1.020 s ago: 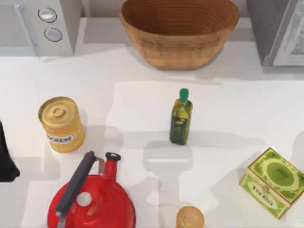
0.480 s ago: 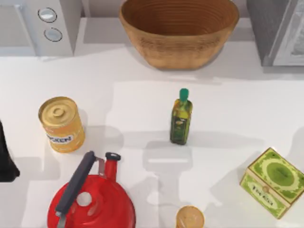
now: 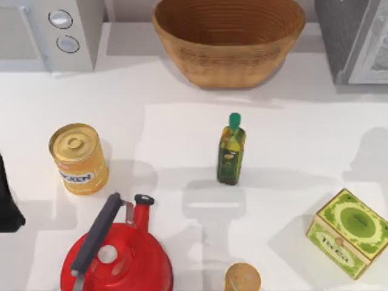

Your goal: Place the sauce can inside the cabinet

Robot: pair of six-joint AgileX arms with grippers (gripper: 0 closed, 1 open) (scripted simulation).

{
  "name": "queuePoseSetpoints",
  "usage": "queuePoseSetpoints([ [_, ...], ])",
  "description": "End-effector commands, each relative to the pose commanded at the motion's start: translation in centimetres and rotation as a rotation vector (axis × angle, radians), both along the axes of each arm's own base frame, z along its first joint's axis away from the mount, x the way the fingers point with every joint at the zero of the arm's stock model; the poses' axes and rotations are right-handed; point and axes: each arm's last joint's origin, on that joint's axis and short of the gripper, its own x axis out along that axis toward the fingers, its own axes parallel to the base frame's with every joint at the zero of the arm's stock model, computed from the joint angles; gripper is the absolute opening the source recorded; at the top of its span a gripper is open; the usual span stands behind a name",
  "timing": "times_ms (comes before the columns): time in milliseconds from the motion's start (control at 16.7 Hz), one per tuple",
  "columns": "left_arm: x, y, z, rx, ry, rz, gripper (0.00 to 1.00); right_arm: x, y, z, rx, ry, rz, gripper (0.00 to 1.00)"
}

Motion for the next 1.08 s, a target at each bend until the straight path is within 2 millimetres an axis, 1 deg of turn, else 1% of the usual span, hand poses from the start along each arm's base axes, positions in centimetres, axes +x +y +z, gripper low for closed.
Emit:
queuePoseSetpoints([
  [180,0.0,0.0,0.0,0.0,0.0,0.0,1.0,1.7,0.5,2.6,-0.004,0.063,0.018,0.0],
  [360,0.0,0.0,0.0,0.0,0.0,0.0,1.0,3.5,0.9,5.8,-0.002,0.096,0.014,0.0],
  [780,0.0,0.0,0.0,0.0,0.0,0.0,1.0,6.3,2.1,14.6,-0.006,0.017,0.028,0.0],
  [900,0.0,0.0,0.0,0.0,0.0,0.0,1.0,7.4,2.5,17.2,-0.005,-0.006,0.034,0.0],
  [1020,0.0,0.0,0.0,0.0,0.0,0.0,1.0,8.8,3.1,19.3,-0.003,-0.014,0.035,0.0],
  [1080,0.0,0.0,0.0,0.0,0.0,0.0,1.0,9.5,3.3,20.0,-0.002,-0.013,0.035,0.0],
])
